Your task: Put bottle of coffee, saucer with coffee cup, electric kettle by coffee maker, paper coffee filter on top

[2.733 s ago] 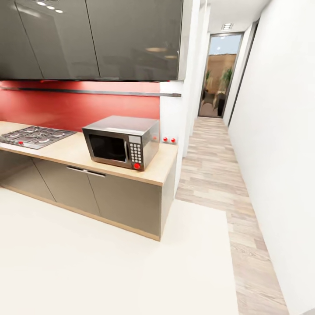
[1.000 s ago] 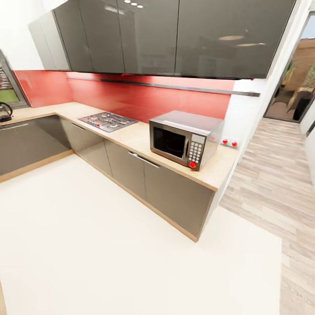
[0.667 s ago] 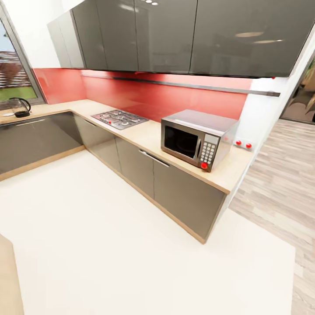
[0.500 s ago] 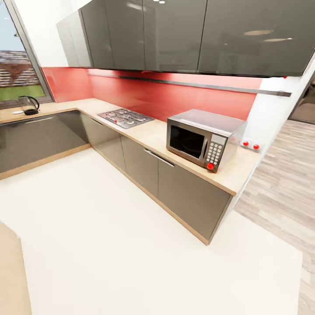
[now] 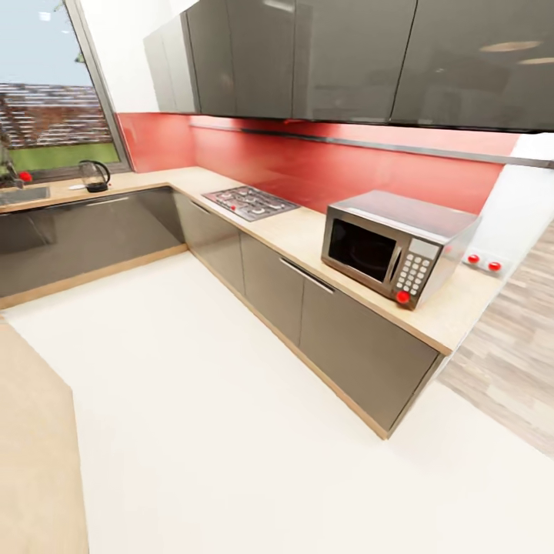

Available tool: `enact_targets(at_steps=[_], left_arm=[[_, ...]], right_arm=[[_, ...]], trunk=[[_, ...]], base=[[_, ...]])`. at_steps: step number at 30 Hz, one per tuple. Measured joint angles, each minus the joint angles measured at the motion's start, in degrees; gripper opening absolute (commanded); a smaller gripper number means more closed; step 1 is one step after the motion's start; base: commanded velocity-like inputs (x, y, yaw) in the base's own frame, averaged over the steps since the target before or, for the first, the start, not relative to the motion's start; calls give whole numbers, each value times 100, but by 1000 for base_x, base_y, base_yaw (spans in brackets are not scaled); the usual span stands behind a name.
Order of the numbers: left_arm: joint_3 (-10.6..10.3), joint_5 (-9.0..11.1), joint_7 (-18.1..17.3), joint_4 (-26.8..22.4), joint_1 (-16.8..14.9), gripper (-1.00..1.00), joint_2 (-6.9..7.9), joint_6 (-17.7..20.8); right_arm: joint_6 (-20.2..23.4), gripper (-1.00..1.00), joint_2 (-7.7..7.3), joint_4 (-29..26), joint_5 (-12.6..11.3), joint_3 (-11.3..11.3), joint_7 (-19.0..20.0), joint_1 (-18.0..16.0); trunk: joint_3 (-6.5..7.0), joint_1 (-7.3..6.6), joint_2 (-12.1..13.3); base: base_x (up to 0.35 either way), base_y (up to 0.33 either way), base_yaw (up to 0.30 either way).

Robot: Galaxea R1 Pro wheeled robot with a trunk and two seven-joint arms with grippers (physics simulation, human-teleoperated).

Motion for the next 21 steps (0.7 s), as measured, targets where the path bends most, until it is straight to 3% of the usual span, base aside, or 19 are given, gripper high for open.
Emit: enact_targets(at_steps=[12, 17, 21], left_arm=[[-37, -40, -32, -1, 0, 100, -13, 25], [-59, -79, -11, -14, -27, 100, 23, 64], [-51, -75, -9, -27, -63, 100, 284, 83]], right_arm=[[0, 100, 0, 0, 6, 0, -5, 0], [8, 100, 0, -6, 7, 0, 3, -1], [20, 100, -44, -22, 13, 1, 14, -1]], trunk=[[-63, 0, 0], [-89, -2, -1], [-110, -3, -1]], base=[[1, 0, 240], [193, 0, 240], [312, 0, 229]])
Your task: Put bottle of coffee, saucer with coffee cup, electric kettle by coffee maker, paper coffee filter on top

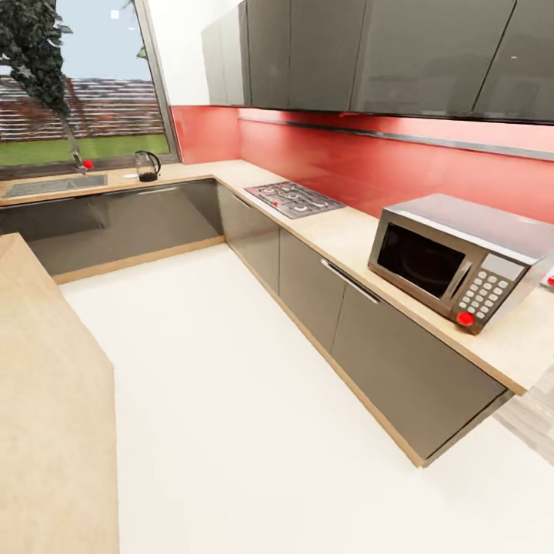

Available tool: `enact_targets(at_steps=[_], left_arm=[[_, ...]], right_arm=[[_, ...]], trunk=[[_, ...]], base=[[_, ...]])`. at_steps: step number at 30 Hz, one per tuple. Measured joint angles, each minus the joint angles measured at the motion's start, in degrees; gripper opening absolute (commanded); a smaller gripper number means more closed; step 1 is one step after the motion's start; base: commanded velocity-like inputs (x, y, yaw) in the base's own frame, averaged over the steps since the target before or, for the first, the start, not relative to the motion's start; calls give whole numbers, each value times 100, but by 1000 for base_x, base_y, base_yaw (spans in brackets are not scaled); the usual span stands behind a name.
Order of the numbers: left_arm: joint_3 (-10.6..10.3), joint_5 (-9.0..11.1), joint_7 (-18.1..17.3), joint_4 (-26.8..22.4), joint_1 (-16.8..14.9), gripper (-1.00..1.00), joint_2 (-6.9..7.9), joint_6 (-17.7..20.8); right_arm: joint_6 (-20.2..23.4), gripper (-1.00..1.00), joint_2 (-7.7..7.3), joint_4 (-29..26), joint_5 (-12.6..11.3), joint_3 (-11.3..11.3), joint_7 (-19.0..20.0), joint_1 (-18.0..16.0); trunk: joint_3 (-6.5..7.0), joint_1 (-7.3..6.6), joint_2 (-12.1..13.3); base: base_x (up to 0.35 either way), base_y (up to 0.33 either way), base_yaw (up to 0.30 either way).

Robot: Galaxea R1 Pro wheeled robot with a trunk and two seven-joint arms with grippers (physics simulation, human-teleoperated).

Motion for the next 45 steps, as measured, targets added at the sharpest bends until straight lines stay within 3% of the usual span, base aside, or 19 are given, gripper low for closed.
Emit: enact_targets(at_steps=[2, 7, 10, 11, 12, 15, 21, 22, 27, 45], left_arm=[[9, 3, -19, -54, -73, 100, 197, -3], [1, 5, -37, -372, -262, 100, 528, 6], [-1, 2, -37, -537, -291, 100, 636, -1], [-3, -17, -38, -855, -309, 100, 714, -5], [-5, -19, -38, -984, -309, 100, 737, -5], [7, 1, -47, -1240, -310, 100, 761, 6], [43, 56, -61, -1674, -315, 100, 695, -9], [57, 79, -62, -1769, -312, 100, 699, -35], [56, 133, -66, -1779, -305, 100, 689, -71], [53, 143, -63, -1763, -300, 100, 669, -76]], right_arm=[[7, 100, -98, -177, 5, -2, 8, -1], [13, 100, -274, -820, 29, 1, -8, 0], [18, 100, -367, -1199, 35, 3, -19, 0], [14, 100, -521, -1789, 226, -2, -96, -2], [12, 100, -562, -2032, 321, 1, -115, -1], [6, 100, -595, -2419, 464, -5, -137, 0], [-37, 100, -545, -2752, 512, -2, -117, 0], [-200, 100, -538, -2814, 512, -1, -102, 0], [-383, 100, -510, -2855, 511, -1, -111, 0], [-407, 100, -444, -2821, 511, -2, -132, -1]], trunk=[[-9, 0, 0], [-18, 0, 0], [-19, 0, 0], [-17, 0, -1], [-18, 0, -1], [-18, 0, 0], [-19, 0, 0], [-18, 0, 0], [-19, 0, 0], [-108, 0, 0]], base=[[331, 0, 129], [335, 0, 32], [337, 0, 5], [337, 0, 1], [337, 0, 1], [337, 6, 0], [326, 97, 0], [293, 195, 0], [292, 183, 5], [313, 106, 169]])
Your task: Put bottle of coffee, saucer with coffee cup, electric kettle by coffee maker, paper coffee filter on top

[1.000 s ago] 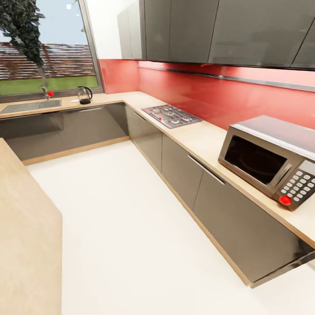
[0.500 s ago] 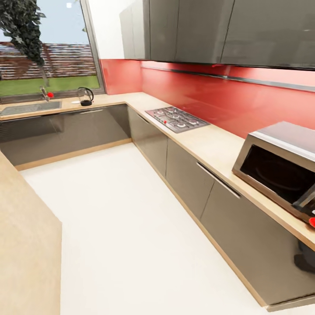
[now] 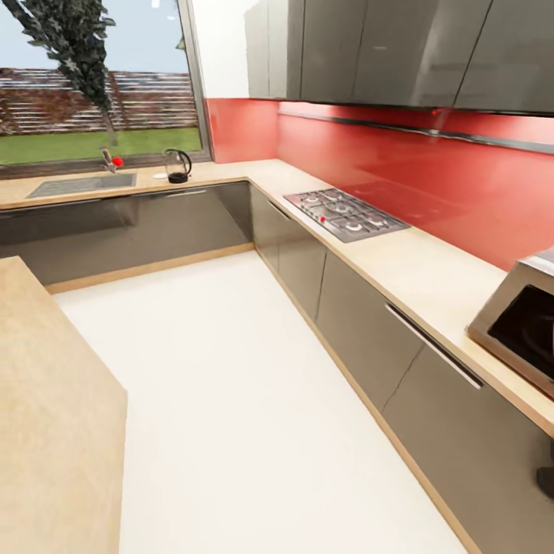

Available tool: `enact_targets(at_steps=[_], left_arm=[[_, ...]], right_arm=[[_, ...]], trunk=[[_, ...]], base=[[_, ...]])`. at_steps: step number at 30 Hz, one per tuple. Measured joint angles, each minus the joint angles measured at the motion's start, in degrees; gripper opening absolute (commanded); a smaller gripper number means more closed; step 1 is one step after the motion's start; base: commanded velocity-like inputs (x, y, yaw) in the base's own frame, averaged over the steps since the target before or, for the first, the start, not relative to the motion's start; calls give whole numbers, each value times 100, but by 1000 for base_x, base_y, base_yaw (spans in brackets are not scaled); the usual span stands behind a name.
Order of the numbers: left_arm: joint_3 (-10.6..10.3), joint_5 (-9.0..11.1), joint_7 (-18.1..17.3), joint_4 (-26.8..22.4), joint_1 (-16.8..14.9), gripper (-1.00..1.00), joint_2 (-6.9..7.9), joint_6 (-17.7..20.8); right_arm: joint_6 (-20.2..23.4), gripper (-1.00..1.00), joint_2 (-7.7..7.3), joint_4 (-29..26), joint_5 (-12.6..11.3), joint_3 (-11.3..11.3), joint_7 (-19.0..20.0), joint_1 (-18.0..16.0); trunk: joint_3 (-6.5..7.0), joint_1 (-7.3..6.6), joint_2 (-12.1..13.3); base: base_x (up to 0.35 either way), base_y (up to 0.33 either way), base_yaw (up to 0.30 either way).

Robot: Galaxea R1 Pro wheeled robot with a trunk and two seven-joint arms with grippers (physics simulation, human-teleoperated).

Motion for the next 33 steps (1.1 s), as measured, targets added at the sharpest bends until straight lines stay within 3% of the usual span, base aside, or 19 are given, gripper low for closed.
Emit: enact_targets(at_steps=[6, 12, 18, 33], left_arm=[[-17, 0, 9, -154, -74, 100, -103, -8], [40, 158, 15, -477, -331, 100, -153, -3], [11, 232, 8, -376, -286, 100, -194, -10], [-9, 211, 8, -354, -292, 100, -198, -2]], right_arm=[[-5, 100, -1, -73, -17, -20, 5, 0], [-3, 100, 31, -751, -23, -22, 1, 0], [-16, 100, 40, -502, -24, -30, -8, 0], [-16, 100, 49, -470, -24, -23, -8, 1]], trunk=[[-35, 0, 0], [-74, 0, 0], [-98, 0, 0], [-69, -1, -1]], base=[[315, 102, 190], [315, 127, 188], [326, 22, 249], [337, -12, 232]])
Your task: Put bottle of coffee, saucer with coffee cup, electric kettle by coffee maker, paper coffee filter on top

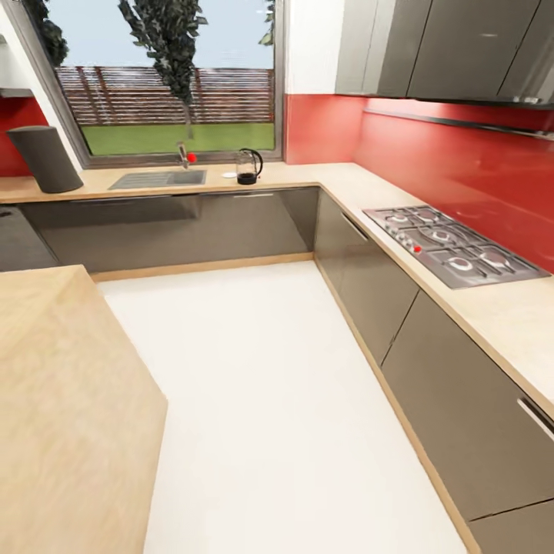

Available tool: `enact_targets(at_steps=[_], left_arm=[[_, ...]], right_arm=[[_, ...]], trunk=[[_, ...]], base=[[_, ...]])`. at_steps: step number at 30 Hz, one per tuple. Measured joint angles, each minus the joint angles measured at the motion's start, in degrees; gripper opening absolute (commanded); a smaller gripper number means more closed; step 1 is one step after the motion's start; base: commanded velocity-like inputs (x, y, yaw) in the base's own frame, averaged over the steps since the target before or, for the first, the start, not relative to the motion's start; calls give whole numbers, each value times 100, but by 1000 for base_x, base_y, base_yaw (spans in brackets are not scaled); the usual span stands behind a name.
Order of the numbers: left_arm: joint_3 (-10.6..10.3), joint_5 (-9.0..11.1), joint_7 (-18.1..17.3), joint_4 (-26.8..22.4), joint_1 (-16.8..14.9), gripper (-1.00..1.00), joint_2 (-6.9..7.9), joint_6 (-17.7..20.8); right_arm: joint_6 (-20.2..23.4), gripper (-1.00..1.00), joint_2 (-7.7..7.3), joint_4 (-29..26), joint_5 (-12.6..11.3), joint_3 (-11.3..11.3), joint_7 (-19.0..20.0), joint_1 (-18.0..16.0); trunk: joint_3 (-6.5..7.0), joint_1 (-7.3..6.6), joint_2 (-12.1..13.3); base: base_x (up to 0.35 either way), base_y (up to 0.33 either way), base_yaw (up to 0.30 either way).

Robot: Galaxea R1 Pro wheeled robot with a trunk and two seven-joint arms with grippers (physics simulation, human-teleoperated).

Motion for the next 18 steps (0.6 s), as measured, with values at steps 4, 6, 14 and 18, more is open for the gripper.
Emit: enact_targets(at_steps=[4, 6, 14, 18], left_arm=[[-1, 6, 0, 1, -1, 100, 0, 0], [-6, 7, 0, 2, -1, 100, -4, 0], [-4, 7, 0, 83, -1, 100, -6, 0], [6, 14, 0, 112, -1, 100, 0, 0]], right_arm=[[0, 100, 0, 1, 0, 1, 0, 1], [1, 100, 0, 1, 0, 1, 0, 1], [-271, 100, 0, 174, 0, 1, 0, 1], [-416, 100, 0, 265, 0, 1, 0, 1]], trunk=[[33, 0, 0], [51, 0, 0], [123, 0, 0], [159, 0, 0]], base=[[336, -90, 46], [315, -133, 7], [292, -181, 1], [313, -111, 0]])
